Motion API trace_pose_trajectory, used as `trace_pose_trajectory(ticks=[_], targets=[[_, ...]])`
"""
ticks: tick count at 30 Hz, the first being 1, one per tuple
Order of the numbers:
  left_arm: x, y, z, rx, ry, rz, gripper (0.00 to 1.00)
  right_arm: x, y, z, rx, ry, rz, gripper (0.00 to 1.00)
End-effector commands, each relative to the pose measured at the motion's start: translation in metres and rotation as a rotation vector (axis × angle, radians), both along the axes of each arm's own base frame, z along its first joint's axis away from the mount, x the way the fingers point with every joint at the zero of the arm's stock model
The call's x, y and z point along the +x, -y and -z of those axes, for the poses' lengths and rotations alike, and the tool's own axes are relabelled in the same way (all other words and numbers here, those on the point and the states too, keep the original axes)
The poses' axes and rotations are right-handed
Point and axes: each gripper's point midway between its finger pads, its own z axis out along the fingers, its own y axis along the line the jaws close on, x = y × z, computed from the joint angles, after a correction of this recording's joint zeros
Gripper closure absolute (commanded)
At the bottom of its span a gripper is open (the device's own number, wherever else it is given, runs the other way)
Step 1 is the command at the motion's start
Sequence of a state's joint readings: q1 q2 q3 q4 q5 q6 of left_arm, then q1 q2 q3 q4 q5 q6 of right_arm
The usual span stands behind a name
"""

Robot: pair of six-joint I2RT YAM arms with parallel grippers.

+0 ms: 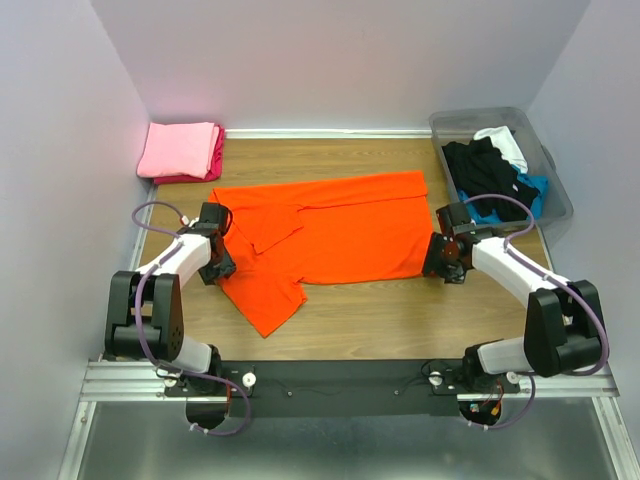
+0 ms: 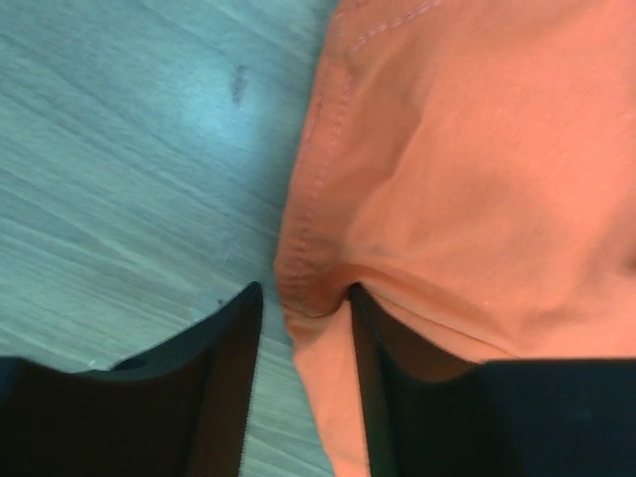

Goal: Fold and stack the t-shirts
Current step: Fold the tshirt

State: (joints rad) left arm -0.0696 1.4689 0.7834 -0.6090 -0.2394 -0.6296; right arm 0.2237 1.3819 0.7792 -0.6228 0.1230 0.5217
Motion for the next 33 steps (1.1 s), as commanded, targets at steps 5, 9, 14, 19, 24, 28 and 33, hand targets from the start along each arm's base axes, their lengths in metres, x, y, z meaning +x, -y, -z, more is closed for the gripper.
trace_pose_trajectory(ticks=[5,9,14,19,24,28,33], targets=[[-0.007,-0.007,0.019,0.022,-0.039,-0.027,0.71,-0.010,0.017,0.003,-0.026,0.014,0.118,0.37],[-0.007,-0.005,0.019,0.013,-0.035,-0.018,0.88,-0.007,0.025,0.001,-0.007,0.045,0.197,0.37],[-0.006,-0.002,0.018,-0.003,-0.026,-0.005,1.00,0.002,0.023,-0.001,0.054,0.090,0.252,0.38],[-0.003,-0.001,0.014,-0.012,-0.012,0.005,1.00,0.005,0.013,0.008,0.121,0.094,0.290,0.41],[-0.002,0.000,0.012,-0.022,-0.005,0.013,1.00,0.006,0.010,0.016,0.146,0.099,0.323,0.43],[-0.001,0.001,0.012,-0.024,-0.001,0.018,1.00,0.005,0.016,0.021,0.128,0.107,0.367,0.45],[0.003,0.000,0.009,-0.023,0.006,0.027,1.00,0.012,0.012,0.011,0.157,0.148,0.358,0.50]])
